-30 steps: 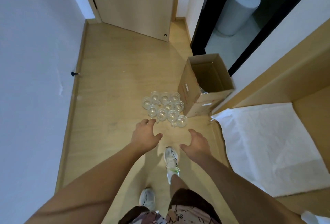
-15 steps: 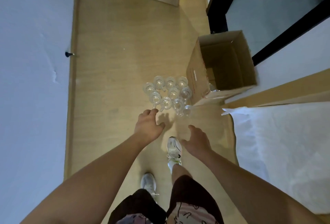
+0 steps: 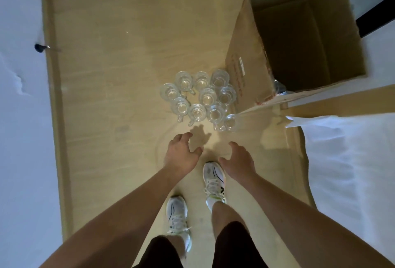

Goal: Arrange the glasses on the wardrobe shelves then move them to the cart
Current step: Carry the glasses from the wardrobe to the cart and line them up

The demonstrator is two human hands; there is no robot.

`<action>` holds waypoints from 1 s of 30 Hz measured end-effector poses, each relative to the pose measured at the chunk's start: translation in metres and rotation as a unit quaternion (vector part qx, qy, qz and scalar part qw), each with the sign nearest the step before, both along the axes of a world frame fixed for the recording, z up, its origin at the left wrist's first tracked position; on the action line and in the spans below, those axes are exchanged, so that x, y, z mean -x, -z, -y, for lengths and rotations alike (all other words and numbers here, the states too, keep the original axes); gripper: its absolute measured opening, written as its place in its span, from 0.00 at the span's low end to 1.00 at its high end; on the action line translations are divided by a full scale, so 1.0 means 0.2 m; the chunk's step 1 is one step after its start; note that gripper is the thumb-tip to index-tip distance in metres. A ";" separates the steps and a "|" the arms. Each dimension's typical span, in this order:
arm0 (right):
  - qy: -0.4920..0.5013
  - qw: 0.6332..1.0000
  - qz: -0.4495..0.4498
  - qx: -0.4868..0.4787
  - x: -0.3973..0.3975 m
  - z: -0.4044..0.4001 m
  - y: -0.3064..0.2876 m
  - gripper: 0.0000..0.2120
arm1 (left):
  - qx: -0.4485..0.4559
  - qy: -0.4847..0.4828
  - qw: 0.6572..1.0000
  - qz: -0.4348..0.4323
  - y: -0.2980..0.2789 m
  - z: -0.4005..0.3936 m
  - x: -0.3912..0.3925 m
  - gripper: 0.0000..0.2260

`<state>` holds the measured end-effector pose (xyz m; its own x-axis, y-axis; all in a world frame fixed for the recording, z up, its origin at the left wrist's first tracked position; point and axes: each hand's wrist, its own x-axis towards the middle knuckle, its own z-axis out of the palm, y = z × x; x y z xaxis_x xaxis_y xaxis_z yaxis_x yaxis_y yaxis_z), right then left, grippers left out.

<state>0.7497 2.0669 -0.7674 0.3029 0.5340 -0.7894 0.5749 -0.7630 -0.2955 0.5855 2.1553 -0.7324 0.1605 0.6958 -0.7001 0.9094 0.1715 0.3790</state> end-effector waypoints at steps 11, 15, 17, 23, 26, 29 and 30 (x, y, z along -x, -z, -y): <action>0.045 0.999 -0.004 -0.025 0.09 0.10 1.09 0.29 | 0.009 -0.041 0.997 0.060 1.03 0.07 -0.07 0.23; 0.109 0.993 -0.010 -0.048 0.06 0.04 1.43 0.30 | 0.012 -0.045 0.996 0.071 1.36 0.01 -0.15 0.24; 0.211 0.975 -0.039 -0.061 0.05 0.02 1.56 0.29 | 0.014 -0.054 0.995 0.085 1.51 0.00 -0.19 0.25; 0.541 0.780 -0.284 -0.135 0.00 -0.04 1.79 0.19 | 0.055 -0.150 0.978 0.131 1.82 -0.02 -0.30 0.22; 0.583 0.711 -0.363 -0.153 0.01 -0.07 1.85 0.17 | 0.083 -0.191 0.962 0.177 1.90 -0.04 -0.35 0.22; 0.593 0.675 -0.409 -0.161 0.02 -0.07 1.90 0.21 | 0.148 -0.253 0.923 0.251 1.95 -0.04 -0.39 0.17; 0.584 0.678 -0.415 -0.163 0.02 -0.07 1.91 0.19 | 0.154 -0.258 0.918 0.258 1.96 -0.04 -0.39 0.15</action>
<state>0.7456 2.0812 -1.1497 0.1937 0.4995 -0.8444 -0.8338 -0.3697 -0.4100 0.6640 2.1633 -1.1252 0.2314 0.5545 -0.7994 0.3898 0.7000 0.5984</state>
